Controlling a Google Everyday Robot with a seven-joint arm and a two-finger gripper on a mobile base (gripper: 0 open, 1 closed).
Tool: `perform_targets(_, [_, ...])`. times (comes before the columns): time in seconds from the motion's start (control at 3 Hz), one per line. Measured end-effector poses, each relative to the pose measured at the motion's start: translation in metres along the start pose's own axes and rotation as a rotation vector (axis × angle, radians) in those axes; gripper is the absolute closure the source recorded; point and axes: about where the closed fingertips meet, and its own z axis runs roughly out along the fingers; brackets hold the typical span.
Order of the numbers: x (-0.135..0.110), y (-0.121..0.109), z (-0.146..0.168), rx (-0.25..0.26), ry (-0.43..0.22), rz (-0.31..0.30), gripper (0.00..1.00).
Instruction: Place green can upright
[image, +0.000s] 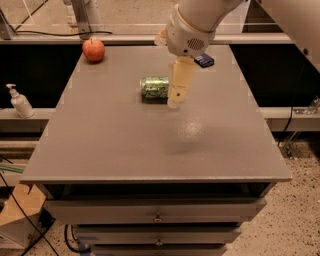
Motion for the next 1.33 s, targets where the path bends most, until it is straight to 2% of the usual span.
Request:
perform_targets(0.67, [-0.005, -0.040, 0.052, -0.027, -0.034, 0.024, 0.00])
perform_targets(1.33, [-0.001, -0.057, 0.102, -0.075, 0.007, 0.044, 0.00])
